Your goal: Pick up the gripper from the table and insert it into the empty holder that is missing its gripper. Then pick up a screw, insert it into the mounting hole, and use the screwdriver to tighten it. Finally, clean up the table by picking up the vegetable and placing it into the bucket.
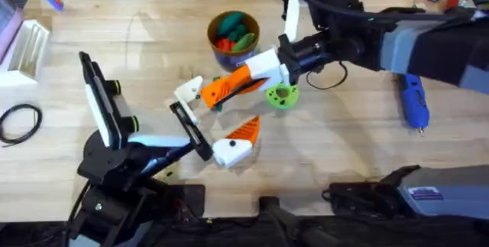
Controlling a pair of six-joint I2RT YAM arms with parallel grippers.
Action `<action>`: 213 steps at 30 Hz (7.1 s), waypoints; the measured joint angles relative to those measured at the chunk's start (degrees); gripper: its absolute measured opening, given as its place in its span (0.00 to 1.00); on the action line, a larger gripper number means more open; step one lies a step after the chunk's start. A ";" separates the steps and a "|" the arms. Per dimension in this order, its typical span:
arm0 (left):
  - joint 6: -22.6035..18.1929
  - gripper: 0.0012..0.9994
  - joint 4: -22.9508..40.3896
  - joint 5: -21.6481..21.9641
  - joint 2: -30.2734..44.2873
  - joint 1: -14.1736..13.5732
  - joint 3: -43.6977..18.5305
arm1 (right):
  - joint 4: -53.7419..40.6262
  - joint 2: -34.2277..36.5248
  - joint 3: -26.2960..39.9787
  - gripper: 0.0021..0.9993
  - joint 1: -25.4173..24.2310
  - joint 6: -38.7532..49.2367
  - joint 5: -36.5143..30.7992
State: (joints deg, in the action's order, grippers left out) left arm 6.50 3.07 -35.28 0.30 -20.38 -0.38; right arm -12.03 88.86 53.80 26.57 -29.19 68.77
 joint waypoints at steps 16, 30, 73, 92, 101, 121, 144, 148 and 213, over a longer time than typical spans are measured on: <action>-0.04 0.99 0.04 -1.23 0.00 0.34 0.01 | 8.47 5.29 -0.09 0.01 -2.31 -5.18 6.06; 0.36 0.99 0.11 -0.48 0.02 0.50 0.01 | 19.57 10.06 -0.09 0.01 -2.61 -15.42 7.88; 0.88 0.99 0.13 0.09 0.02 0.50 -0.01 | 20.57 12.64 -0.09 0.01 -0.01 -14.56 12.24; 2.32 0.99 0.24 6.65 0.13 1.57 -0.01 | 30.06 12.02 -0.09 0.01 3.26 -28.64 2.60; 2.38 0.99 0.22 5.77 0.13 1.92 -0.01 | 30.03 12.02 -0.09 0.01 3.23 -28.55 2.91; 1.24 0.99 0.24 3.65 0.13 2.64 -0.01 | 31.33 12.02 -0.09 0.01 3.54 -27.76 1.99; 0.07 0.99 0.39 6.96 0.13 3.30 -0.01 | 44.97 16.48 -0.09 0.01 5.07 -28.30 0.52; 0.17 0.99 0.40 7.76 0.13 3.30 -0.01 | 45.71 16.48 -0.09 0.01 5.54 -29.22 -0.45; -1.77 0.99 1.16 -10.19 0.00 0.31 -0.27 | 9.11 -4.15 -0.31 0.92 2.13 2.53 -29.86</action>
State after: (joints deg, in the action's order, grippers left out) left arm 4.73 4.23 -45.47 0.30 -20.08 -0.64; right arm -2.92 84.70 53.49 28.70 -26.66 38.91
